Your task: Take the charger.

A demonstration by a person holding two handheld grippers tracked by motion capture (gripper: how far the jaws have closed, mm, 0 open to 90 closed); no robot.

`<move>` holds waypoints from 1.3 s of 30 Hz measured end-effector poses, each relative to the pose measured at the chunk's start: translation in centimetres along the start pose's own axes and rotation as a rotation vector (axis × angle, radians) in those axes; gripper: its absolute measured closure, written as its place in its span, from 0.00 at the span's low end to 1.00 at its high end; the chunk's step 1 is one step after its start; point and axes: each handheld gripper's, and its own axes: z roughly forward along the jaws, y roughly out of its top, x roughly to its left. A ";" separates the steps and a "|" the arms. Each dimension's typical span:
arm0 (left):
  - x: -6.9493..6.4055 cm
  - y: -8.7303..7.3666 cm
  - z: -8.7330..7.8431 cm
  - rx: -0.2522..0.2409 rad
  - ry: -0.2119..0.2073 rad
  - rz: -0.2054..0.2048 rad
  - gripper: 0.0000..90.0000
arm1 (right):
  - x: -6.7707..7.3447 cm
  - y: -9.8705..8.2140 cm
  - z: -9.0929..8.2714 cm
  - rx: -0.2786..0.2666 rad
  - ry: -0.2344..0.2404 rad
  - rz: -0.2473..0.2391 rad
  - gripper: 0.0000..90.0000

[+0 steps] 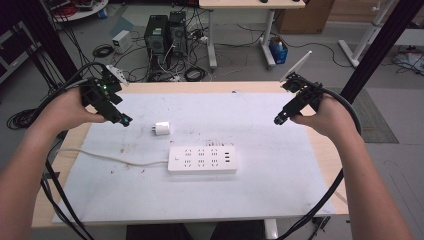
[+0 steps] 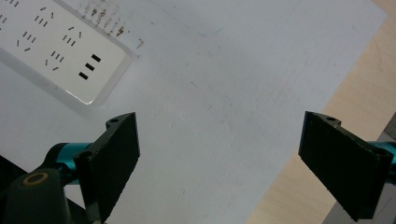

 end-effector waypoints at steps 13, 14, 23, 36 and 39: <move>0.5 0.7 1.0 0.013 0.002 0.027 0.21 | 0.0 0.3 0.8 -0.003 0.006 -0.018 0.13; 0.6 0.8 1.2 0.017 0.003 0.030 0.21 | 0.0 0.4 0.8 -0.002 0.005 -0.018 0.13; 1.3 2.2 3.2 0.031 -0.012 0.064 0.21 | 0.0 0.4 1.1 -0.005 0.007 -0.026 0.13; 2.7 3.8 10.3 0.094 -0.058 0.217 0.22 | 0.0 -0.6 1.9 -0.006 0.013 -0.024 0.13; 2.9 3.8 12.0 0.107 -0.059 0.258 0.22 | 0.1 -0.7 2.2 0.000 0.011 -0.030 0.13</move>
